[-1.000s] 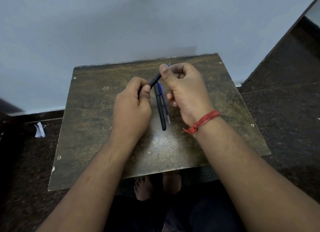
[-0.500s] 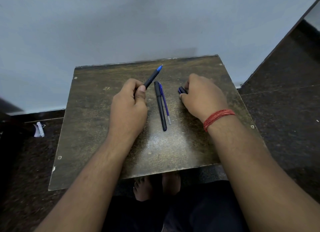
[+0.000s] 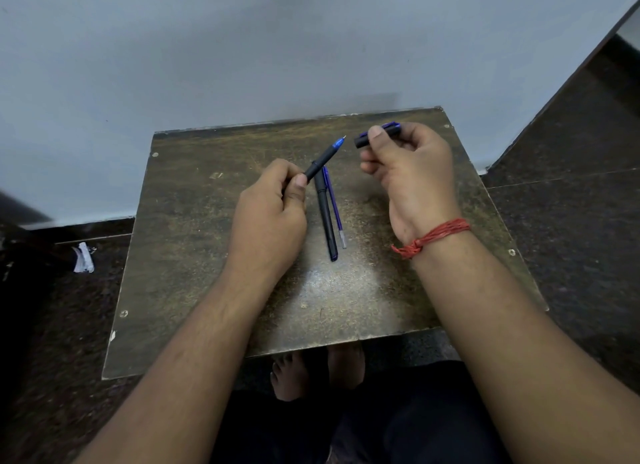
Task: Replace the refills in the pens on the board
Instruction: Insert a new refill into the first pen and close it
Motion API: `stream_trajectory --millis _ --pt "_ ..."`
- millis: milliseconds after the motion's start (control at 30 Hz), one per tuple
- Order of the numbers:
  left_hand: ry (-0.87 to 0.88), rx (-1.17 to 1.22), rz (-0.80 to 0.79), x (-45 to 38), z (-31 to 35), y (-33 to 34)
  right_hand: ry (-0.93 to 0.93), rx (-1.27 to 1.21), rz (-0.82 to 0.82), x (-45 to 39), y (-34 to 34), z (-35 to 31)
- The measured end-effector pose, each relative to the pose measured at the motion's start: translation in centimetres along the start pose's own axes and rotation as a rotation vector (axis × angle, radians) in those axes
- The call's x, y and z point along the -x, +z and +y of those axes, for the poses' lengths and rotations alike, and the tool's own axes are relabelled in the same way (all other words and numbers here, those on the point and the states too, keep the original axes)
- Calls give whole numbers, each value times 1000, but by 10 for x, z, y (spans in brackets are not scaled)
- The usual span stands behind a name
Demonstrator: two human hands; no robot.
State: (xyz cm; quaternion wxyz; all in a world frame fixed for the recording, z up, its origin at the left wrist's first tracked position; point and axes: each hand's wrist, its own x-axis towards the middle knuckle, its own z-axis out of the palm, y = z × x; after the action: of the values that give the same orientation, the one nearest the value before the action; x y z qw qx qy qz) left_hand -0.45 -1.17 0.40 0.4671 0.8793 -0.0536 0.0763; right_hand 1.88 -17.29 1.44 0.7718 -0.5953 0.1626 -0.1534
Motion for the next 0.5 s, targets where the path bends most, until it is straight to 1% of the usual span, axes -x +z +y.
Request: stream_trajectory --millis 100,233,500 --pt "18 -9 -23 1 1 1 -8 -61 13 -2 -3 -1" --pt "34 -15 -38 1 1 3 -36 13 -38 0 -2 -2" --pt "45 -6 -30 1 0 3 -72 219 -242 11 7 0"
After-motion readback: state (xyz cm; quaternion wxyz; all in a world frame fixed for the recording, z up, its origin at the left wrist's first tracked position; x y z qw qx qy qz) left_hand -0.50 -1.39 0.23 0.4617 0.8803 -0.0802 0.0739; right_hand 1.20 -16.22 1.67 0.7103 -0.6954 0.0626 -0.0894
